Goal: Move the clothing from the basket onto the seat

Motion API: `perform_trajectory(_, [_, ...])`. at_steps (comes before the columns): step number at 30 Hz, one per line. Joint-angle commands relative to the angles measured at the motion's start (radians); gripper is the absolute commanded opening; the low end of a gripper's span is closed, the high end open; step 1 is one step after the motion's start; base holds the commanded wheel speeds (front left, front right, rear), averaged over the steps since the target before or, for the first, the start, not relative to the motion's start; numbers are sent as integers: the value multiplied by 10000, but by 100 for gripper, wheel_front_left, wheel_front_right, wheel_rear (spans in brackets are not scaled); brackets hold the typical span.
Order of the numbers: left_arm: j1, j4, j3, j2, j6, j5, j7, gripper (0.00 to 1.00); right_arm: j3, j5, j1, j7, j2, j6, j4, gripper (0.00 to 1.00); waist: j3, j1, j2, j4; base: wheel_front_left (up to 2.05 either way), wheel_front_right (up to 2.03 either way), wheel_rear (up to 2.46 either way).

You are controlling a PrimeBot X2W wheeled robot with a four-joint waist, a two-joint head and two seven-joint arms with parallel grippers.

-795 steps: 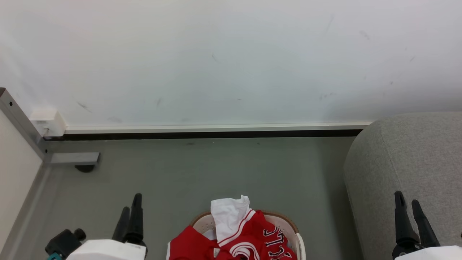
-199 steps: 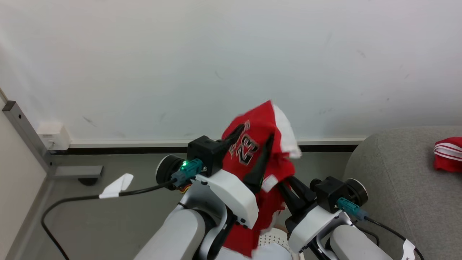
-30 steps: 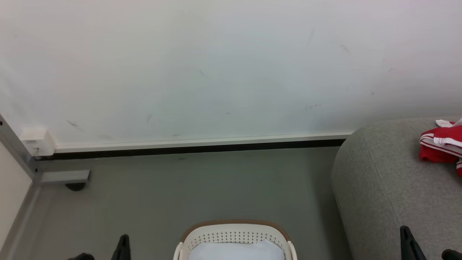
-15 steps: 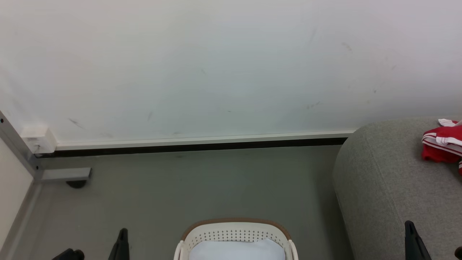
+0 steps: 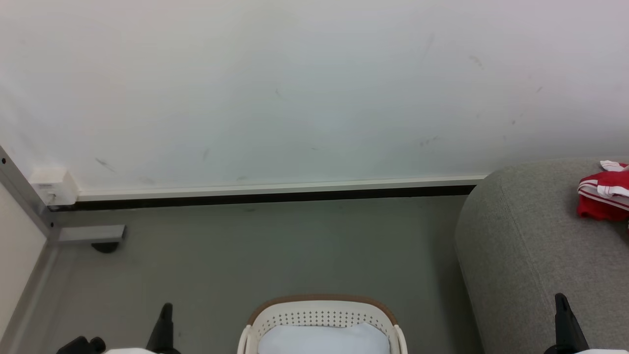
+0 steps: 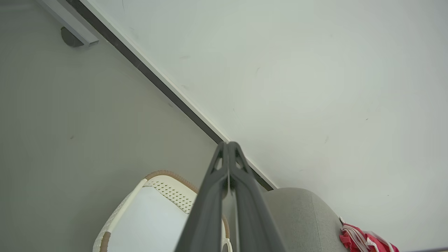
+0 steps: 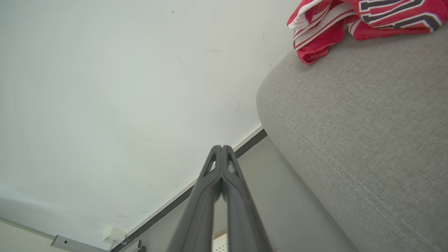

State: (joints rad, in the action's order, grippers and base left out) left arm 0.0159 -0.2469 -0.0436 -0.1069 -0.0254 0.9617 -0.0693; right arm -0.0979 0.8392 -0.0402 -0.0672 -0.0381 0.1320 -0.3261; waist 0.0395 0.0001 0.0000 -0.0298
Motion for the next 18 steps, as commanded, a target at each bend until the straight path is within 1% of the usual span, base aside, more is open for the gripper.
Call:
perform_trajectory(1, [234,103,109,-11,104,278,79,0,-29,365,-295,72,-115,-9,166,0,-6,0,0,5,0,0,0])
perform_trajectory(18, [456,85,545,148,529,2039,588,0,-73,2454,-424,583,-132,-12,362,0,-99,0,0,70,0,0,0])
